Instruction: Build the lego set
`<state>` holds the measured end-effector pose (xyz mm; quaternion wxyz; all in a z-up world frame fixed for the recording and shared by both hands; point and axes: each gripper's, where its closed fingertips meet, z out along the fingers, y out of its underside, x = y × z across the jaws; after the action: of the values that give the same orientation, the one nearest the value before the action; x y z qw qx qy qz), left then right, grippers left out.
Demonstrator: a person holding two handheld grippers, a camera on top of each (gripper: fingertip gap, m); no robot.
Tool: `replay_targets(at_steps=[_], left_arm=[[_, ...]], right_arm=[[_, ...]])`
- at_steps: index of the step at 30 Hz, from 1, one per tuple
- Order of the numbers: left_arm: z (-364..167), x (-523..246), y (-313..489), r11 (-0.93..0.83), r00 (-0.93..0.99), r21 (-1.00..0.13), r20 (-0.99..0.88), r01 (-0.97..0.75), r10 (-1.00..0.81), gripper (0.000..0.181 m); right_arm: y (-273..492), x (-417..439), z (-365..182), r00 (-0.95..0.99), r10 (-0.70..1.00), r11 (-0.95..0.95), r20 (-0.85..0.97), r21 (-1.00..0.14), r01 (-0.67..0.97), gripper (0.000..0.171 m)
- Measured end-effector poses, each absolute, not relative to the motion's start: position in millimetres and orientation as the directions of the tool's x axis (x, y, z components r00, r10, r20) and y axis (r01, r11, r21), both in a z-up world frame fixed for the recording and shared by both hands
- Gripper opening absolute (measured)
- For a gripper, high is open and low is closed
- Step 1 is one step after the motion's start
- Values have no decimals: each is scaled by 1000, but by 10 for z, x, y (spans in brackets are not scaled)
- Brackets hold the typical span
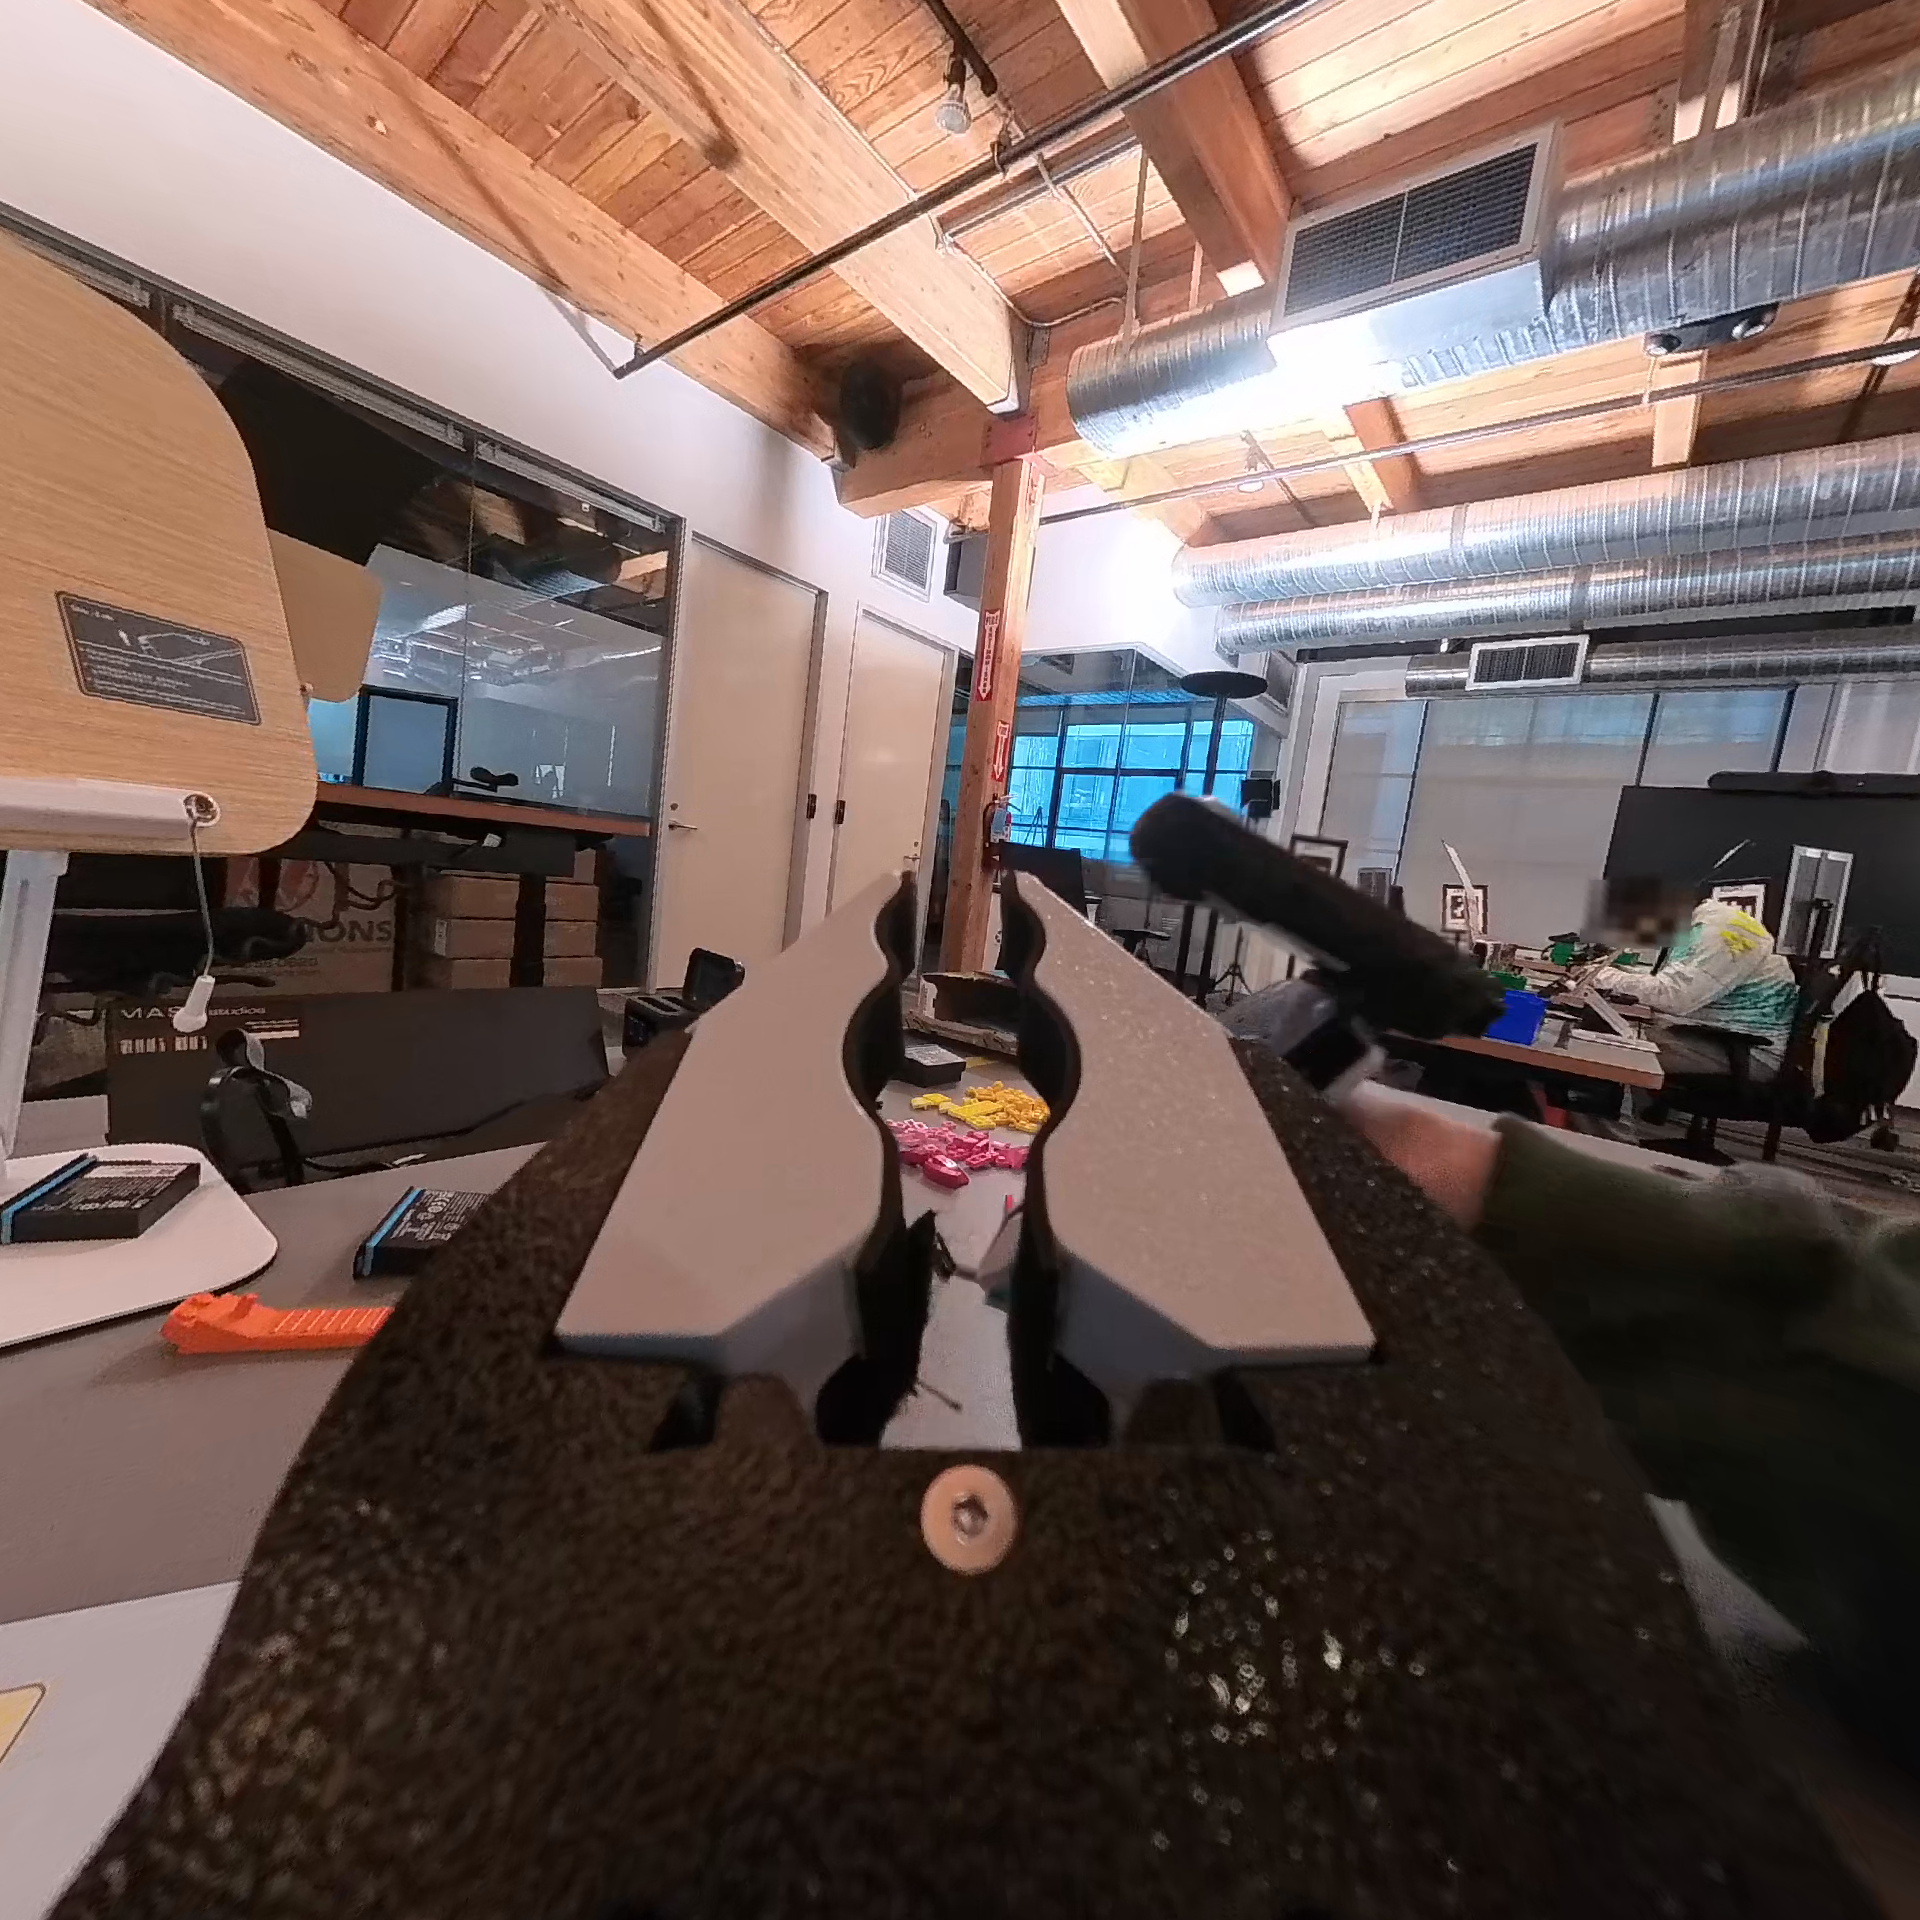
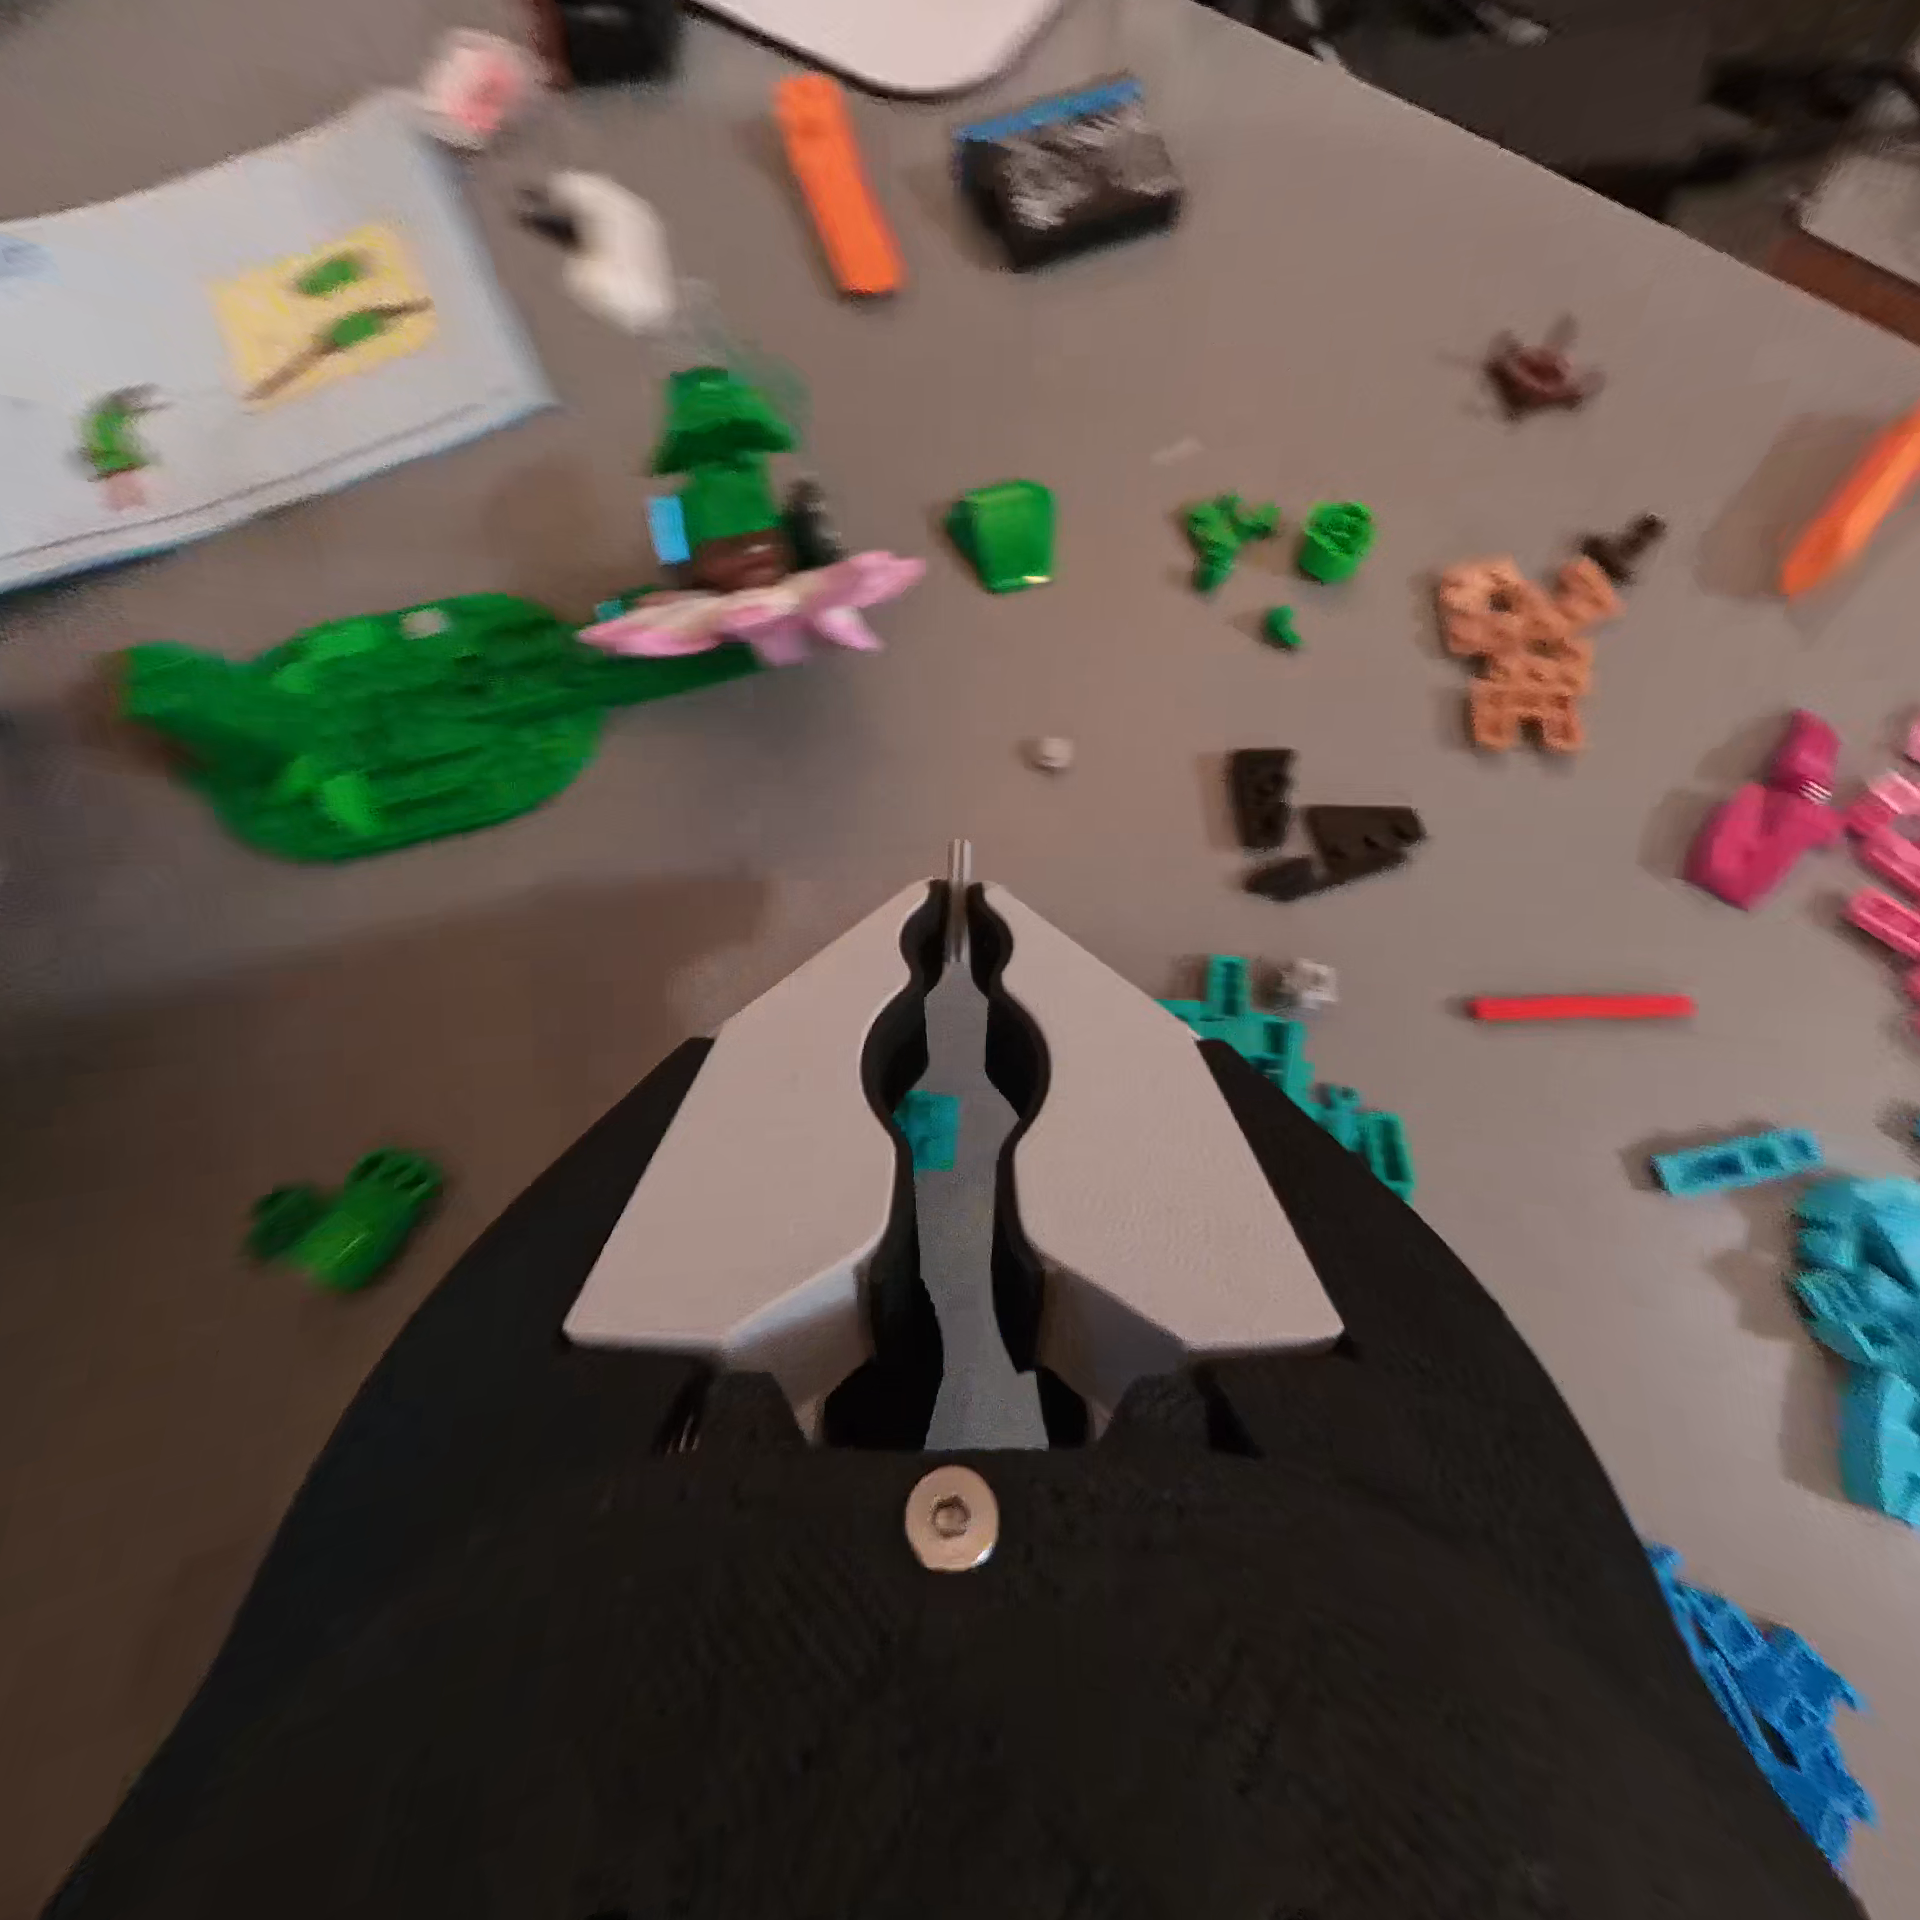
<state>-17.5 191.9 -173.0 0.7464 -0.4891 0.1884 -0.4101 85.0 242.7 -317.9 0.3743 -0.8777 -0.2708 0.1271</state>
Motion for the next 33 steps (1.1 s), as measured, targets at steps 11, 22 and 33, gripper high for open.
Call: replay_targets(at_steps=[11, 22, 33], left_arm=[[-1731, -180, 1925, 184, 594, -884, 122, 429, -795, 12], [-1733, -186, 1932, 179, 593, -884, 128, 431, -795, 12], [-1733, -192, 1935, 174, 590, -883, 135, 437, -796, 12]], right_arm=[[1418, 610, -3353, 567, 823, -467, -29, -604, 646, 2], [1247, 553, -3459, 498, 867, -429, -33, -559, 709, 2], [1204, 547, -3550, 483, 875, -427, -38, -532, 731, 2]])
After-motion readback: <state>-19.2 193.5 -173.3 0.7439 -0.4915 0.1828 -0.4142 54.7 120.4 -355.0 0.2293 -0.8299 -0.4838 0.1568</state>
